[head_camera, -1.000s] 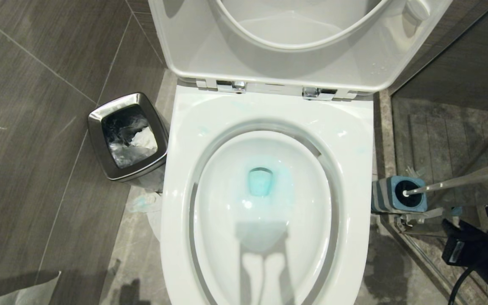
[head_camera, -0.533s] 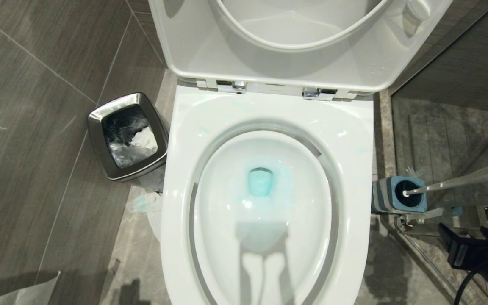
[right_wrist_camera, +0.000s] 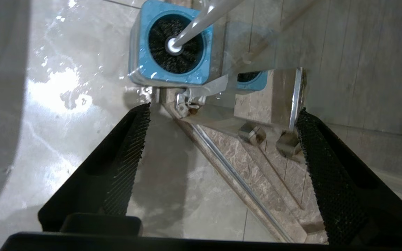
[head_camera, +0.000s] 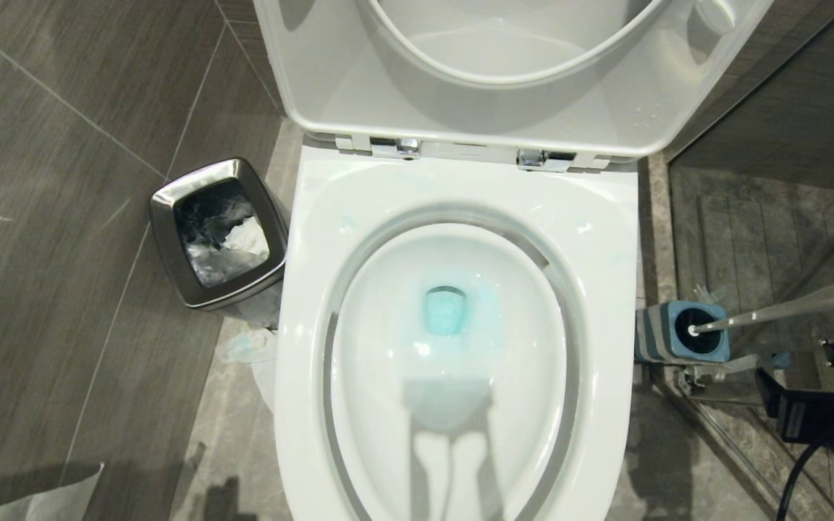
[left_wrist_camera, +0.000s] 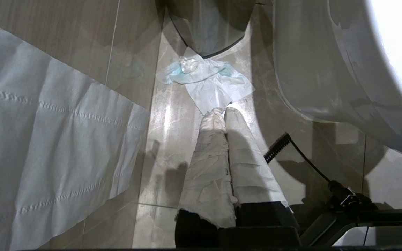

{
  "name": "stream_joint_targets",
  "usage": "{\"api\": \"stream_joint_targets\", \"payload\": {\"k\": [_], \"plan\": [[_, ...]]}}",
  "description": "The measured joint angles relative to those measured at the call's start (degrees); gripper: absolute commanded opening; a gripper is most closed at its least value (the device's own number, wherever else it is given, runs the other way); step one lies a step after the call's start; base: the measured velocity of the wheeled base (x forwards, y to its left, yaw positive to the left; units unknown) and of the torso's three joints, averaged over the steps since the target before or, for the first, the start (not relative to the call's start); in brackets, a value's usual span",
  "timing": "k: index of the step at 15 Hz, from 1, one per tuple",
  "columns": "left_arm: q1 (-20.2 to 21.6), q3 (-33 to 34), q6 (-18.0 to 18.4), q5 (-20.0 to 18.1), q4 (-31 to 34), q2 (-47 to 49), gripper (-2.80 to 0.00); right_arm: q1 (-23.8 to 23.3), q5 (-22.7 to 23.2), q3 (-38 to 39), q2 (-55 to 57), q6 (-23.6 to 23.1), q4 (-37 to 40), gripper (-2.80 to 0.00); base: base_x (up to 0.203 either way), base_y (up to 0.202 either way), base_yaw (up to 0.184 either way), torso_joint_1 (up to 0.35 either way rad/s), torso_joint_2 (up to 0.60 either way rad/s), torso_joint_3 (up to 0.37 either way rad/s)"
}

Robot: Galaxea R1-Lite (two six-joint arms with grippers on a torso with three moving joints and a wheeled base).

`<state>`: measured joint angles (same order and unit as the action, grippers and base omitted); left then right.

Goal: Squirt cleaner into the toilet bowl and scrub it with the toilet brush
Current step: Scrub the toilet bowl

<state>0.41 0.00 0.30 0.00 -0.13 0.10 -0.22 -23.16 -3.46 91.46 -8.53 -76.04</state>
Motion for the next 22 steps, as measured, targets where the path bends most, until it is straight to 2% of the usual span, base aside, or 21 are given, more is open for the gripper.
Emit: {"api": "stream_joint_targets", "payload": {"k": [3, 9, 16, 22], "plan": [[0.00, 0.00, 0.00, 0.00, -0.02, 0.00, -2.80, -2.43, 5.48, -4.51, 2.58, 0.29, 0.09, 0.00, 0.000, 0.000, 0.000, 0.000, 0.00, 0.000], [0.00, 0.00, 0.00, 0.00, -0.02, 0.00, -2.80, -3.55, 6.49, -12.20, 8.19, 1.89, 0.63, 0.00, 0.000, 0.000, 0.000, 0.000, 0.00, 0.000], [0.00, 0.00, -0.01, -0.02, -0.02, 0.00, -2.80, -5.07, 6.41, -22.49, 13.58, 1.23, 0.63, 0.00, 0.000, 0.000, 0.000, 0.000, 0.00, 0.000], [0.00, 0.00, 0.00, 0.00, -0.02, 0.00, -2.80, -5.07, 6.37, -26.97, 16.12, -0.33, 0.59, 0.00, 0.000, 0.000, 0.000, 0.000, 0.00, 0.000]]}}
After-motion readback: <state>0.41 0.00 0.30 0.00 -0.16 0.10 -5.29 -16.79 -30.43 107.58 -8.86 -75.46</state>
